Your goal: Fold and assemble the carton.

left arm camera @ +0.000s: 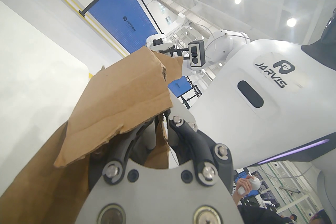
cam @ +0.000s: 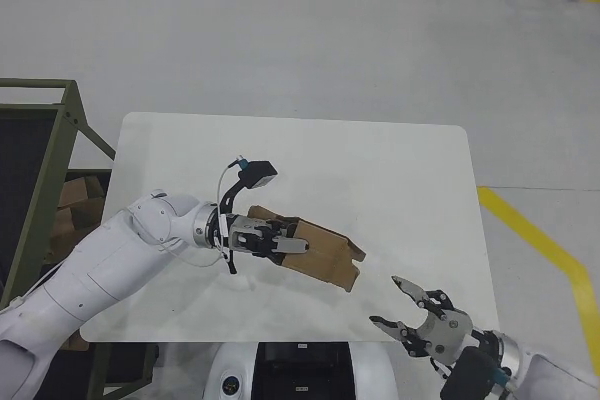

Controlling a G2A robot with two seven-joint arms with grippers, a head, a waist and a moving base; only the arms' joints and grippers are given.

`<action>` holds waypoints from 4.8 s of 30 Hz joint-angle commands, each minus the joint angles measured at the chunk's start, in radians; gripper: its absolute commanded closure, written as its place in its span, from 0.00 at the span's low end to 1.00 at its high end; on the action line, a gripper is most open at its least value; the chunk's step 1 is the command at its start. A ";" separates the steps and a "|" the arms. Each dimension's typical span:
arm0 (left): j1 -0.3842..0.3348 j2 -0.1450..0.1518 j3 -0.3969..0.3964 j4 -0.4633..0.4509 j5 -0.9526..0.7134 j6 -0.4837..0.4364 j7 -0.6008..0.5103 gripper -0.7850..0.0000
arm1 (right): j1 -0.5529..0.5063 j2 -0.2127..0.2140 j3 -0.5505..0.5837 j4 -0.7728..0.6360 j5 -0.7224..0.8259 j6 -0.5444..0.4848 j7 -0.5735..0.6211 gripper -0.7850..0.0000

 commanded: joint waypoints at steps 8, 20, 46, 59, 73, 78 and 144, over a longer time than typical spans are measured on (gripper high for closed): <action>-0.004 0.004 0.007 0.005 -0.017 -0.002 0.002 1.00 | 0.034 0.000 -0.029 0.013 -0.034 -0.003 0.021 0.00; -0.005 0.007 0.004 0.011 -0.038 0.009 -0.009 1.00 | 0.120 -0.009 -0.169 0.052 -0.266 0.143 0.106 0.04; -0.002 0.002 0.002 0.023 -0.039 0.014 -0.014 1.00 | 0.274 -0.034 -0.297 0.080 -0.205 0.205 0.222 0.55; -0.003 0.000 0.006 0.019 -0.036 0.025 -0.025 1.00 | 0.322 -0.039 -0.323 0.086 -0.224 0.172 0.240 0.60; -0.008 -0.006 0.013 0.022 -0.034 0.032 -0.032 1.00 | 0.358 -0.044 -0.360 0.081 -0.250 0.154 0.257 0.67; -0.011 -0.008 0.017 0.019 -0.029 0.039 -0.039 1.00 | 0.368 -0.047 -0.372 0.083 -0.251 0.153 0.263 0.69; -0.056 0.017 0.107 -0.007 0.039 -0.098 0.098 1.00 | 0.551 -0.079 -0.488 0.251 -0.105 0.062 0.166 0.74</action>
